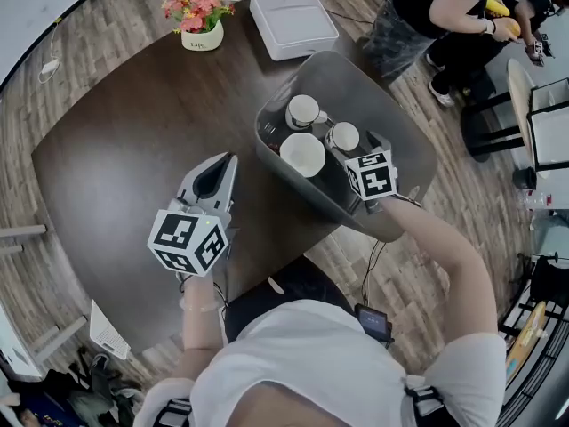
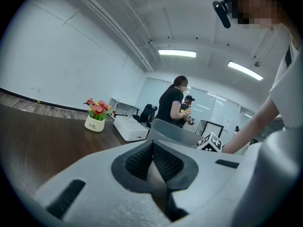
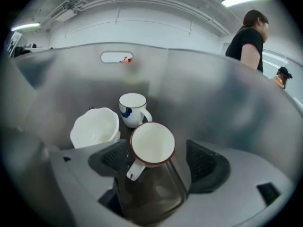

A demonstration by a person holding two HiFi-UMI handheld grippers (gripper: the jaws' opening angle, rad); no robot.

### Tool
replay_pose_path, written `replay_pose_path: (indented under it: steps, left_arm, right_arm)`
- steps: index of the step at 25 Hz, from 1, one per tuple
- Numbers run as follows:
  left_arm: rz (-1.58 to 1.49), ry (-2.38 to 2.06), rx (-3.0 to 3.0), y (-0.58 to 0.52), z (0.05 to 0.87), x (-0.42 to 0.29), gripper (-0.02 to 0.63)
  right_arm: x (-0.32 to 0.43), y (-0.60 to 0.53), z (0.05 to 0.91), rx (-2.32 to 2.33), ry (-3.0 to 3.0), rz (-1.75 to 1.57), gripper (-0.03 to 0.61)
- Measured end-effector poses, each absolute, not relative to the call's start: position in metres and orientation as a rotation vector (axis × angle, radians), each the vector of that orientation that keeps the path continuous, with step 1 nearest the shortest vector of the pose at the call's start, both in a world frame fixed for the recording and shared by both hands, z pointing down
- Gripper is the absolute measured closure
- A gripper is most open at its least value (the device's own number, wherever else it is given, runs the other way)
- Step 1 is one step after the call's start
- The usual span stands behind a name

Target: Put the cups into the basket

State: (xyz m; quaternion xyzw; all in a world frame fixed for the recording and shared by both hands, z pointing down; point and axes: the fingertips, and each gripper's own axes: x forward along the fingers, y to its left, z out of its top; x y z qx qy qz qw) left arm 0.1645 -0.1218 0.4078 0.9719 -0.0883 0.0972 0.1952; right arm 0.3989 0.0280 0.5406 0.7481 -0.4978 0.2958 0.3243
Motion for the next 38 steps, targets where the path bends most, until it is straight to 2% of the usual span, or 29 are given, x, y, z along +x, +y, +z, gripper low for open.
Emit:
replay_pose_path:
  steps: [6, 11, 12, 13, 19, 26, 38]
  left_arm:
    - [0.247, -0.228, 2.739, -0.112, 0.400, 0.158, 0.604]
    - [0.216, -0.216, 2.776, -0.106, 0.380, 0.160, 0.604]
    - [0.214, -0.211, 2.787, -0.104, 0.375, 0.160, 0.604]
    - [0.212, -0.208, 2.797, -0.102, 0.371, 0.160, 0.604]
    - [0.179, -0.234, 2.826, -0.093, 0.351, 0.158, 0.604]
    - [0.117, -0.272, 2.860, -0.082, 0.332, 0.156, 0.604]
    - [0.119, -0.332, 2.871, -0.071, 0.337, 0.145, 0.604]
  right_arm:
    - [0.395, 0.019, 0.474, 2.101, -1.370, 0.660, 0.209]
    - [0.363, -0.010, 0.395, 2.126, -1.641, 0.525, 0.216]
    - [0.358, -0.011, 0.379, 2.127, -1.665, 0.501, 0.346]
    - [0.354, -0.010, 0.362, 2.147, -1.666, 0.464, 0.569]
    - [0.335, 0.009, 0.293, 2.412, -1.707, 0.368, 0.569]
    - [0.275, 0.015, 0.272, 2.578, -1.791, 0.250, 0.569]
    - [0.185, -0.018, 0.324, 2.518, -1.842, 0.142, 0.569]
